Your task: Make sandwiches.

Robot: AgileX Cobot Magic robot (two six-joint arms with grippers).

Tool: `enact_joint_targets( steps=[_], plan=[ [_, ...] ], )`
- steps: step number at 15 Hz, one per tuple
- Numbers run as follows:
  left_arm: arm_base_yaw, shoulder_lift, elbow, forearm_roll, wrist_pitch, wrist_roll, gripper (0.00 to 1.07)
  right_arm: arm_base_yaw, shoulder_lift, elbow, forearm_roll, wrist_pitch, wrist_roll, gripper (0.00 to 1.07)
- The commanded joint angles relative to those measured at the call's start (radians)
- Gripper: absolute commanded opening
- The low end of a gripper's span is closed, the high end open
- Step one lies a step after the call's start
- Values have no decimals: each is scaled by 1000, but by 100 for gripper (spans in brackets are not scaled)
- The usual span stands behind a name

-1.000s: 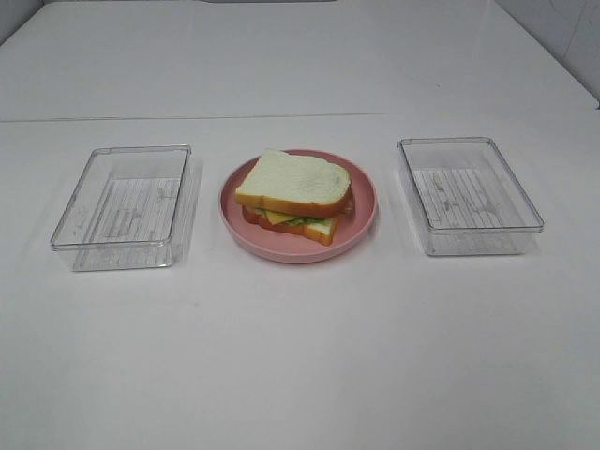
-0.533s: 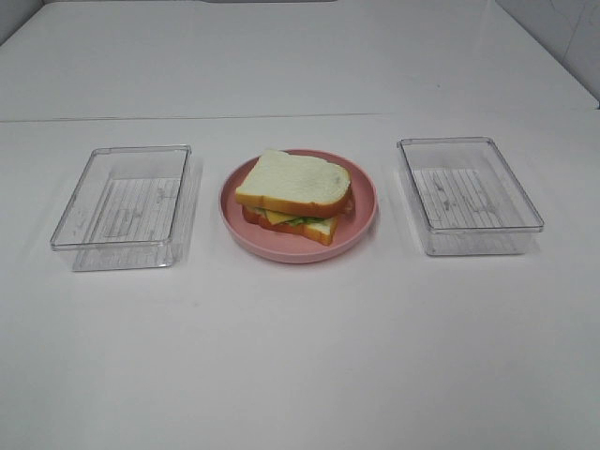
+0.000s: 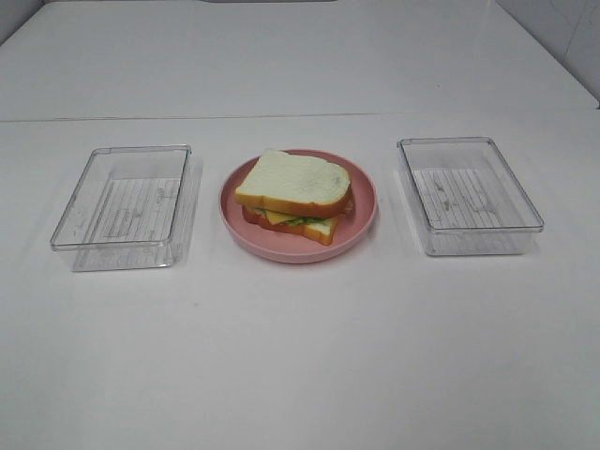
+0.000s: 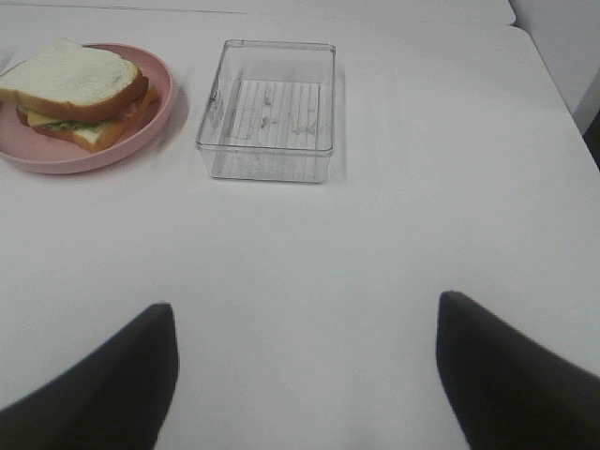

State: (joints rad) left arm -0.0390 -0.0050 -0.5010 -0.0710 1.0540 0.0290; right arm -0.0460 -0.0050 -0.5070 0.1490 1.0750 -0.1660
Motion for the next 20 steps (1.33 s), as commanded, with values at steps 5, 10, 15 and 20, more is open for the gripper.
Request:
enact_joint_targets(
  steps=[5,10,15,20],
  plan=[
    [4,-24,3,-5,-10,1,76,-7,-17,1,-2,-9,-11,72],
    [54,-24,3,-5,-10,1,76,-7,-17,1,-2,-9,-11,72],
    [62,-24,3,-5,-10,1,76,-7,-17,1,-2,-9,-11,72],
    [62,-24,3,-5,-10,1,76,-7,-17,1,-2,-9,-11,72]
  ],
)
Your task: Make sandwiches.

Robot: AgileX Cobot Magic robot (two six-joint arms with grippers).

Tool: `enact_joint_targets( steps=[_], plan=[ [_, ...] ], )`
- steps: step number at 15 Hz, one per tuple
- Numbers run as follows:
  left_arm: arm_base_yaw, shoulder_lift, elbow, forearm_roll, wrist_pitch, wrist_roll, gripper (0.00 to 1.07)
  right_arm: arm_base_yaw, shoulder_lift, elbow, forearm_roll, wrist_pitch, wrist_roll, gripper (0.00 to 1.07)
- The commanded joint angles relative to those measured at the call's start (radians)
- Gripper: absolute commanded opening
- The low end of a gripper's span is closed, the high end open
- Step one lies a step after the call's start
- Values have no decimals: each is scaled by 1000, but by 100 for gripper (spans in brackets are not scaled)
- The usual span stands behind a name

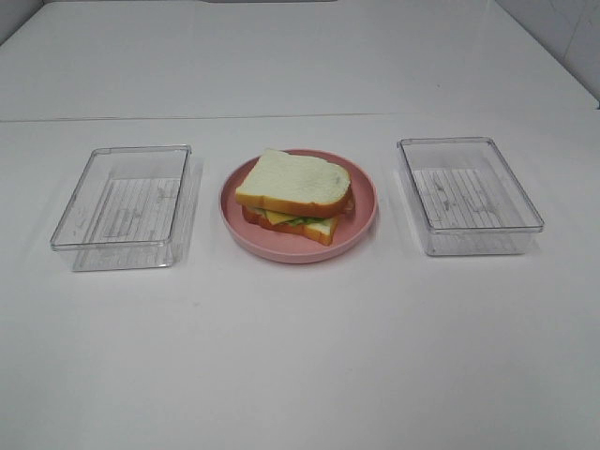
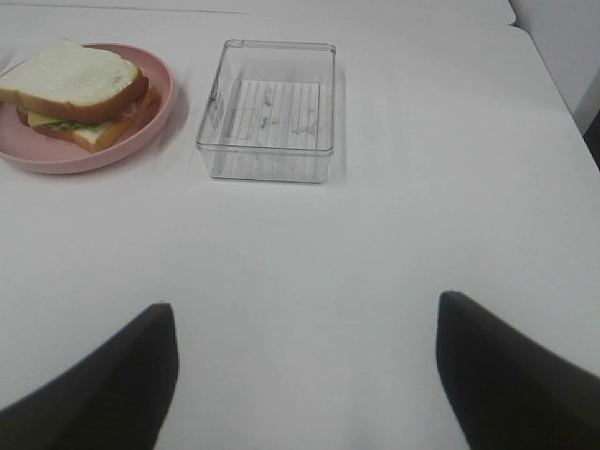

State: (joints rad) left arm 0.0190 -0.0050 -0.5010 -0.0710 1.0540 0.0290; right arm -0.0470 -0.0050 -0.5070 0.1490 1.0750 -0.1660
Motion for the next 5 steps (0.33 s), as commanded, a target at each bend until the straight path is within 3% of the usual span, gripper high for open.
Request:
enact_joint_targets(
  steps=[1,5],
  plan=[
    [4,-24,3,-5,-10,1,76,-6,-17,1,-2,-9,-11,72],
    [4,-24,3,-5,-10,1,76,-6,-17,1,-2,-9,-11,72]
  ],
)
